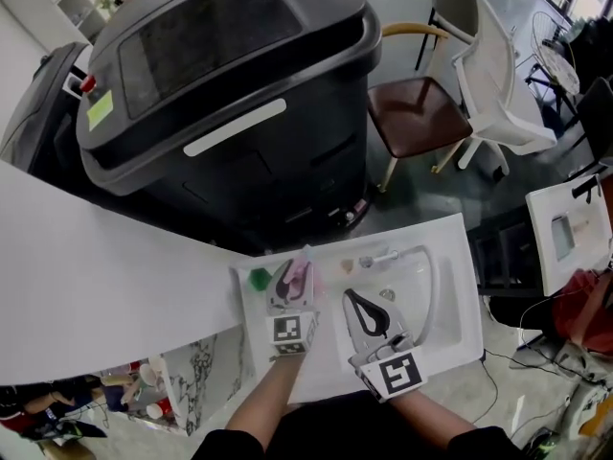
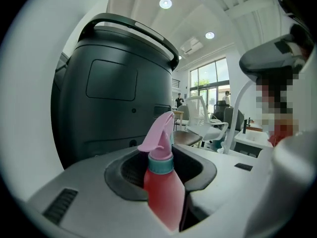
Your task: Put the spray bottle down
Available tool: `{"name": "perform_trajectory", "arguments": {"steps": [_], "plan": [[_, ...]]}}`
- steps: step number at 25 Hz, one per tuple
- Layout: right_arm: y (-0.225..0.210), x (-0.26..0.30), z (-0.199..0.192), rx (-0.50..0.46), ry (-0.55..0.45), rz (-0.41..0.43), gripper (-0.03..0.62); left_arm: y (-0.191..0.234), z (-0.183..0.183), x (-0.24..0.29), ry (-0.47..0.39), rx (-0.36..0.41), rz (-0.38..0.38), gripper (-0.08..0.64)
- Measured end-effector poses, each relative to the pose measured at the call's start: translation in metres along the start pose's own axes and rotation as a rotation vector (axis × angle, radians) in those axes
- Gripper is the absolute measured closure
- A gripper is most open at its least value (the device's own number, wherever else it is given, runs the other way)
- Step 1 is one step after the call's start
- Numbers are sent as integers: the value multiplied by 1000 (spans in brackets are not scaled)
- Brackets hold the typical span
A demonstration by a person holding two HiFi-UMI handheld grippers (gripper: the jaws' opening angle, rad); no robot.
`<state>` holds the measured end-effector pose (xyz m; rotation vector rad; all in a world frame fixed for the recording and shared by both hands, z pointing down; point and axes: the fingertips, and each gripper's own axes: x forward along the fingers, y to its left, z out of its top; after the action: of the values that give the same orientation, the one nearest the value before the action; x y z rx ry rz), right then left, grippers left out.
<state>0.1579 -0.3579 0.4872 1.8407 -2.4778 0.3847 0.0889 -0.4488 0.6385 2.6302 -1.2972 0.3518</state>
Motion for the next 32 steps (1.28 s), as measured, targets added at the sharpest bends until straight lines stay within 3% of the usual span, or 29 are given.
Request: {"name": "perform_trajectory", "arguments": {"steps": [4,9,19,23,32], "plan": [[-3,5,4,1,-28,24,594,2,-9,20,-14,36,-3,399],[-2,7,-1,-7,-9,48,594,-16,-14,31,-61,110,-73,400],[3,9,-23,22,61,85,594,-20,-24,12,-110,107,-77,387],[2,11,-27,30,66,99,594,-22,-35,6,-65,42,-111,376],[7,4,-23,60,40,96,594,-4,-48,2,-61,-2,-113,285]]}}
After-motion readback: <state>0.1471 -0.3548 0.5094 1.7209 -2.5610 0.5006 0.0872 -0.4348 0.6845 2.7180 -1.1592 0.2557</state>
